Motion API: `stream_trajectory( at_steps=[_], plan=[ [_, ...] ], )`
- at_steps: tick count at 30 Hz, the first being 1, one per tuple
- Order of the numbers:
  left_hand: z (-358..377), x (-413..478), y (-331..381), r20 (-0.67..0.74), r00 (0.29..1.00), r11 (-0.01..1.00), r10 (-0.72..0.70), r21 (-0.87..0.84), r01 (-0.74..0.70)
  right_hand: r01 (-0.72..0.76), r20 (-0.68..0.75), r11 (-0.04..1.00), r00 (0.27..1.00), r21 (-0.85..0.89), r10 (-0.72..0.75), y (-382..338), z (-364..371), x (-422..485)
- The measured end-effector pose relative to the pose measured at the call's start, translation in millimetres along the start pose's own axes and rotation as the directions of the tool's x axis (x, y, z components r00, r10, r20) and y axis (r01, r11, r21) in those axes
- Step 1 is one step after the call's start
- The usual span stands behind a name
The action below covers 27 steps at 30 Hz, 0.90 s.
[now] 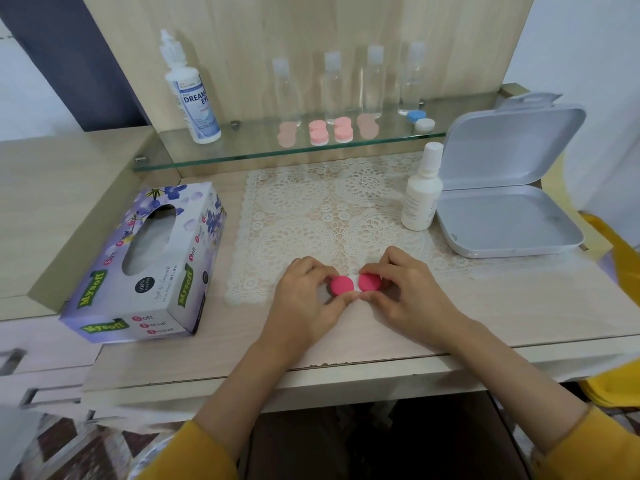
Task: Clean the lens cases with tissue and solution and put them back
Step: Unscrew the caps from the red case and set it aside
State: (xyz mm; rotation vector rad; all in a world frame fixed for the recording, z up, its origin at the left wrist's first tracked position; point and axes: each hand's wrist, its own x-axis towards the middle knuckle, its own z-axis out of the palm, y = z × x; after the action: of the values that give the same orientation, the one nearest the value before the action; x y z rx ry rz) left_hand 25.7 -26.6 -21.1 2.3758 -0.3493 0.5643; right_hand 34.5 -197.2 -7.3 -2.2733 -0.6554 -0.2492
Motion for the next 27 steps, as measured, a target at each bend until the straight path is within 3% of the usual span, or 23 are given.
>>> stream_trajectory(
  at_steps=[4, 7, 12, 18, 22, 27],
  plan=[
    [-5.3, -0.5, 2.1, 0.081, 0.993, 0.988, -0.083, -0.124, 0.093, -0.007, -0.010, 1.000, 1.000, 0.009, 0.007, 1.0, 0.9, 0.9],
    [-8.5, -1.8, 2.3, 0.160, 0.987, 0.974, -0.003, -0.225, 0.039, -0.016, -0.012, 1.000, 1.000, 0.002, 0.016, 1.7, 1.2, 1.3],
    [-11.2, -3.1, 0.2, 0.041, 0.996, 0.984, -0.076, -0.157, 0.082, -0.020, -0.016, 1.000, 1.000, 0.014, 0.020, 2.7, 1.6, 1.8],
    [-14.6, 0.4, -6.3, 0.205, 0.968, 0.984, 0.144, -0.135, -0.117, -0.020, -0.017, 0.999, 1.000, 0.030, 0.021, 2.9, 0.8, 1.0],
    [-10.6, 4.5, -4.7, 0.271, 0.957, 0.994, 0.107, -0.050, -0.097, -0.027, -0.005, 0.999, 1.000, 0.034, 0.027, 1.6, 0.5, 1.3],
    [-7.8, 7.7, -1.0, 0.165, 0.985, 0.999, 0.049, -0.007, -0.048, -0.043, -0.023, 0.997, 0.999, 0.067, 0.045, -0.3, 0.0, 1.2]
  ],
)
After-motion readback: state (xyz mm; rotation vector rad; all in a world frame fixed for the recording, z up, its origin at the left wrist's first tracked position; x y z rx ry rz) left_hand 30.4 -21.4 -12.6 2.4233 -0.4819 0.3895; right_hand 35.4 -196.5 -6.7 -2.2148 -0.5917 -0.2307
